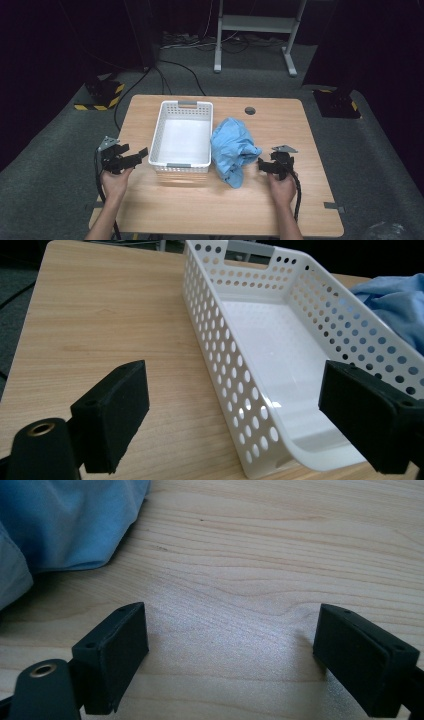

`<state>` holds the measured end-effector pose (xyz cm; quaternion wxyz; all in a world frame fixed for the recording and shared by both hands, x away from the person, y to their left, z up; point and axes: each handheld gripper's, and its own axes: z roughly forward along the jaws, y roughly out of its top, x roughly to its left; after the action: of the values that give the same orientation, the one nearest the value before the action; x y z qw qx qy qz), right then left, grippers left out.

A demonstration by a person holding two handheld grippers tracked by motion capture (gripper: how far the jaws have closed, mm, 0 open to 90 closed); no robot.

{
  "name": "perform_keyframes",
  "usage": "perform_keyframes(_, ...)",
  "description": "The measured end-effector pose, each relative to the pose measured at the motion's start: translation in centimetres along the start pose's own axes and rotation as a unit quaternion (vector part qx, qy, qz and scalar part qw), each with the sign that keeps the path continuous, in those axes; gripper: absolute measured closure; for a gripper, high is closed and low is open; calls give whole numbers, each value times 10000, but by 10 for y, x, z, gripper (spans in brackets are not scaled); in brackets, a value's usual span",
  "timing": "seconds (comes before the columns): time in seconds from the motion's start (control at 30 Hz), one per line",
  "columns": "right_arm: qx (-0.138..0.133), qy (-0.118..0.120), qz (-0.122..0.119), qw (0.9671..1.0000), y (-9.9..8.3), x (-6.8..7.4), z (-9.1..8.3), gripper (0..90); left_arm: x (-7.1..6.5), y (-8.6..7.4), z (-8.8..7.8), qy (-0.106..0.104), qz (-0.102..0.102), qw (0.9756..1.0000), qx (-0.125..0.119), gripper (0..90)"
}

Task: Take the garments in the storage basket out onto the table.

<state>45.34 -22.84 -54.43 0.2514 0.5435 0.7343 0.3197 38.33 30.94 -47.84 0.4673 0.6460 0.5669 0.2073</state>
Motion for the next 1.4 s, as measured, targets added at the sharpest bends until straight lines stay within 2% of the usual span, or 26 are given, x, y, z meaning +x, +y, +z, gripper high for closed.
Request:
perform_keyframes(0.17, 1, -1, 1, 10000, 0, 0, 0, 140, 4, -5, 4, 93, -31, 9999, 48, 132)
perform_keyframes(0.3, 0, -1, 1, 10000, 0, 0, 0, 140, 10, -11, 9, 272, -21, 9995, 163, 133)
perform_keyframes(0.4, 0, -1, 1, 10000, 0, 0, 0, 140, 17, -16, 14, 377, -127, 9989, 246, 133)
perform_keyframes(0.67, 1, -1, 0, 10000, 0, 0, 0, 140, 21, -22, 23, 494, -120, 9977, 442, 133)
perform_keyframes(0.77, 0, -2, 0, 10000, 0, 0, 0, 140, 21, -25, 27, 577, -65, 9968, 542, 131)
perform_keyframes(1.13, 1, -3, 2, 10000, 0, 0, 0, 140, 27, -35, 41, 821, -129, 9939, 731, 129)
perform_keyframes(1.27, 0, -3, 2, 10000, 0, 0, 0, 140, 29, -38, 51, 898, -174, 9923, 835, 128)
perform_keyframes(1.33, 0, -3, 1, 10000, 0, 0, 0, 140, 29, -39, 55, 973, -89, 9910, 919, 125)
perform_keyframes(1.4, 0, -4, 2, 10000, 0, 0, 0, 140, 26, -42, 59, 1133, 149, 9895, 887, 124)
